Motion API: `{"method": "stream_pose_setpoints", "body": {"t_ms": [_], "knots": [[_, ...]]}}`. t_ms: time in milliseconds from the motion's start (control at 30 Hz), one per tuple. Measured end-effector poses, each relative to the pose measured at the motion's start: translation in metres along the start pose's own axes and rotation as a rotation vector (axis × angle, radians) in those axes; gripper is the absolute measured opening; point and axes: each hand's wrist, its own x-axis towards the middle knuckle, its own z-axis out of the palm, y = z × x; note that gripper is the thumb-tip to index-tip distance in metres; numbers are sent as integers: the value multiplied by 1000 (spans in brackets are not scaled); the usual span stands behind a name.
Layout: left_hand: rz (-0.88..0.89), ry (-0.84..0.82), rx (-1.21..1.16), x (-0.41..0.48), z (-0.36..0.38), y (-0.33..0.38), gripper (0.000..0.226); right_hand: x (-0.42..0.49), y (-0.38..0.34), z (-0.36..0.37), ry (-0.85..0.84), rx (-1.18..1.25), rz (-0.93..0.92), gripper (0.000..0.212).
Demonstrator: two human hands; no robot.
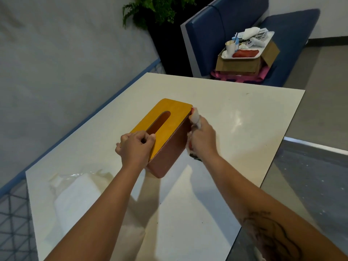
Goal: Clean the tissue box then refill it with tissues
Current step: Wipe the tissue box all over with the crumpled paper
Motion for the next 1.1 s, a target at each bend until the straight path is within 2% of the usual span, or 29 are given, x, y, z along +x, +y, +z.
{"method": "stream_pose_setpoints", "body": {"t_ms": [67,133,267,467,533,600,667,700,767,833,867,1033,1100], "knots": [[-7,12,-11,-1,-1,2,31,-10,9,15,-17,12,-95,57],[-16,18,-10,-1,-2,2,30,-20,19,27,-39,-17,-178,64],[-24,17,-16,-1,-1,0,30,-62,33,40,-131,-94,-284,61],[-34,23,-43,0,2,-2,30,-108,35,43,-297,-172,-296,57],[-46,27,-40,1,2,-2,30,-113,35,36,-358,-104,-209,51],[-41,19,-33,0,1,-2,31,-108,24,23,-372,81,90,38],[-36,9,-27,0,0,0,31,-87,4,0,-287,324,327,31],[-35,11,-22,-1,0,0,31,-73,-6,-15,-220,424,377,36],[-32,17,-10,-1,0,1,31,-39,-19,-43,-22,484,349,39],[-38,19,-8,0,1,1,31,-1,-21,-58,127,285,249,23],[-41,20,-8,0,1,1,31,15,-19,-60,142,211,228,20],[-20,14,-2,-1,0,2,32,49,-14,-33,-102,169,316,27],[-16,14,2,-2,-1,3,32,47,-13,-22,-130,210,326,30]]}}
